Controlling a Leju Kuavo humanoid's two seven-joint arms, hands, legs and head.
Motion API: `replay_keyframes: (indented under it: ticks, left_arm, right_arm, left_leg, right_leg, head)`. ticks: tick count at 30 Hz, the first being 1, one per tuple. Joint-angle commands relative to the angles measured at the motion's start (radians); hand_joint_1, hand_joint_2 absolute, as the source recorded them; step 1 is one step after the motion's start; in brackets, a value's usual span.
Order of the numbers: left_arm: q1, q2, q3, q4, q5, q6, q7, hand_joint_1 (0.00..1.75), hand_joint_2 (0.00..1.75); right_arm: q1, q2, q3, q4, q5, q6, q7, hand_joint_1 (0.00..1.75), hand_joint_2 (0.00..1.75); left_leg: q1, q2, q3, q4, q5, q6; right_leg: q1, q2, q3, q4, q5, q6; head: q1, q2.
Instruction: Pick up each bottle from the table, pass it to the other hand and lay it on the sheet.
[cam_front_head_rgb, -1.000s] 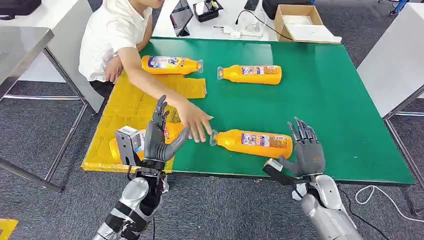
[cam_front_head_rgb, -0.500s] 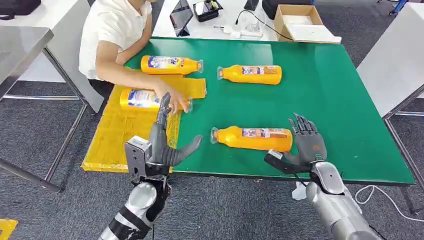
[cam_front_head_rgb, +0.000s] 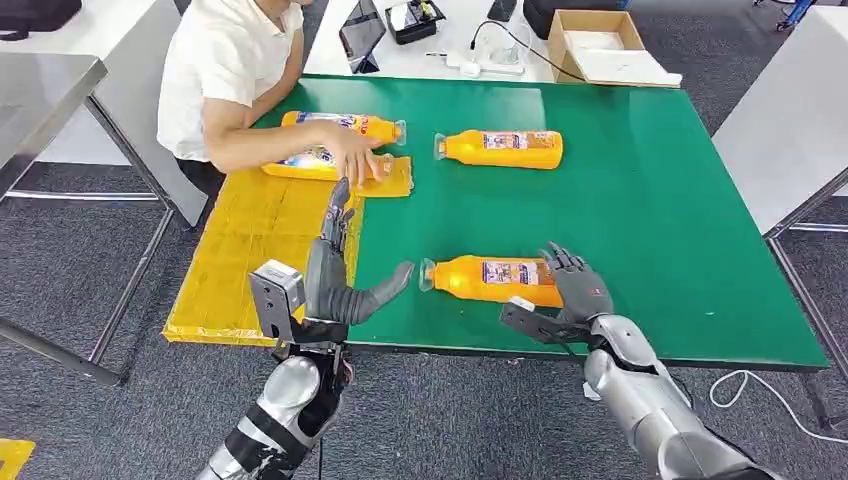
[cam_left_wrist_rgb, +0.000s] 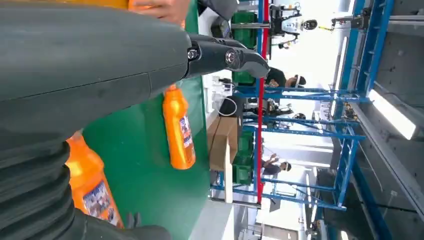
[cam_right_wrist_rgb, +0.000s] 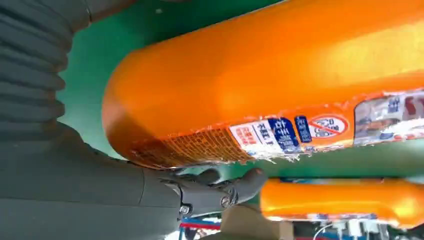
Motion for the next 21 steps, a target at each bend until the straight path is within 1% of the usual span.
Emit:
replay_keyframes:
  ticks: [1,3,4,5,6,7,8,9,11,12,14,15,17,21]
  left_arm:
    - [-0.046,0.035,-0.034,0.057,0.007,-0.012,0.006,0.0,1.75]
    - [-0.048,0.034,-0.035,0.059,0.007,-0.013,0.006,0.0,1.75]
    - [-0.048,0.033,-0.035,0.06,0.008,-0.013,0.006,0.0,1.75]
    - [-0.048,0.033,-0.035,0.06,0.008,-0.013,0.006,0.0,1.75]
    - [-0.049,0.033,-0.036,0.061,0.008,-0.014,0.006,0.0,1.75]
    - [-0.051,0.033,-0.037,0.063,0.008,-0.015,0.006,0.0,1.75]
    - [-0.053,0.033,-0.038,0.062,0.008,-0.017,0.006,0.0,1.75]
    - [-0.054,0.033,-0.037,0.063,0.012,-0.02,0.005,0.0,1.75]
    - [-0.056,0.034,-0.035,0.066,0.014,-0.022,0.005,0.0,1.75]
    - [-0.056,0.034,-0.034,0.067,0.016,-0.024,0.004,0.0,1.75]
    - [-0.057,0.036,-0.029,0.065,0.02,-0.03,0.004,0.0,1.75]
    - [-0.058,0.038,-0.026,0.061,0.024,-0.032,0.005,0.0,1.75]
    - [-0.055,0.038,-0.014,0.055,0.04,-0.037,0.007,0.0,1.75]
    - [-0.055,0.039,-0.012,0.053,0.041,-0.037,0.007,0.0,1.75]
  right_arm:
    - [-0.038,0.03,0.056,0.119,-0.036,0.047,-0.031,0.0,1.75]
    - [-0.035,0.036,0.054,0.12,-0.044,0.053,-0.041,0.0,1.75]
    - [-0.033,0.038,0.054,0.12,-0.044,0.052,-0.04,0.0,1.75]
    - [-0.033,0.038,0.054,0.12,-0.044,0.052,-0.04,0.0,1.75]
    - [-0.034,0.04,0.056,0.121,-0.047,0.056,-0.047,0.19,1.75]
    - [-0.033,0.043,0.053,0.123,-0.058,0.066,-0.058,1.34,1.75]
    - [-0.031,0.049,0.051,0.123,-0.067,0.07,-0.061,1.45,1.75]
    - [-0.031,0.051,0.053,0.125,-0.069,0.07,-0.057,1.57,1.75]
    - [-0.035,0.053,0.061,0.13,-0.067,0.072,-0.038,1.55,1.75]
    - [-0.037,0.052,0.071,0.133,-0.061,0.066,-0.025,1.5,1.75]
    - [-0.056,0.046,0.1,0.15,-0.04,0.104,0.017,1.48,1.75]
    - [-0.063,0.041,0.115,0.153,-0.031,0.122,0.03,1.55,1.75]
    - [-0.064,0.037,0.113,0.149,-0.043,0.133,0.022,1.75,1.75]
    - [-0.062,0.037,0.113,0.149,-0.044,0.132,0.021,1.75,1.75]
  left_leg:
    - [0.001,0.0,0.005,-0.001,-0.002,-0.002]
    - [0.001,0.0,0.003,-0.001,0.0,-0.001]
    - [0.001,0.0,0.005,-0.001,-0.002,-0.002]
    - [0.001,0.0,0.005,-0.001,-0.001,-0.001]
    - [0.0,0.0,0.003,-0.001,-0.001,-0.001]
    - [0.002,0.001,0.009,-0.001,-0.003,-0.003]
    - [0.001,0.0,0.005,-0.001,-0.001,-0.002]
    - [0.001,0.0,0.006,-0.001,-0.002,-0.002]
    - [0.001,0.0,0.004,-0.001,-0.001,-0.001]
    - [0.001,0.001,0.003,-0.001,-0.001,-0.001]
    - [0.002,0.003,0.009,-0.001,-0.002,-0.003]
    - [0.001,0.002,0.004,-0.001,-0.001,-0.001]
    - [0.001,0.002,0.006,-0.001,-0.001,-0.001]
    - [0.001,0.002,0.007,-0.001,0.0,-0.001]
  right_leg:
    - [0.001,-0.001,0.005,-0.001,-0.002,-0.003]
    - [0.001,0.0,0.003,-0.001,-0.001,-0.002]
    - [0.001,0.0,0.005,-0.001,-0.002,-0.003]
    - [0.001,0.0,0.005,-0.001,-0.001,-0.002]
    - [0.001,0.0,0.003,-0.001,-0.001,-0.002]
    - [0.002,0.001,0.009,-0.001,-0.003,-0.004]
    - [0.001,0.0,0.005,-0.001,-0.002,-0.003]
    - [0.002,0.0,0.007,-0.001,-0.002,-0.003]
    - [0.001,0.0,0.004,-0.001,-0.001,-0.002]
    - [0.001,0.0,0.003,-0.001,0.0,-0.002]
    - [0.002,0.001,0.008,-0.001,-0.002,-0.004]
    - [0.001,0.0,0.003,-0.001,0.0,-0.002]
    - [0.001,0.0,0.005,-0.001,-0.001,-0.002]
    - [0.001,0.0,0.006,-0.001,-0.001,-0.002]
  head:
    - [0.0,0.0]
    - [0.0,0.0]
    - [0.0,0.0]
    - [0.0,0.0]
    - [0.0,0.0]
    - [0.0,0.0]
    - [0.0,0.0]
    - [0.0,0.0]
    - [0.0,0.0]
    - [0.0,0.0]
    - [0.0,0.0]
    - [0.0,0.0]
    - [0.0,0.0]
    - [0.0,0.0]
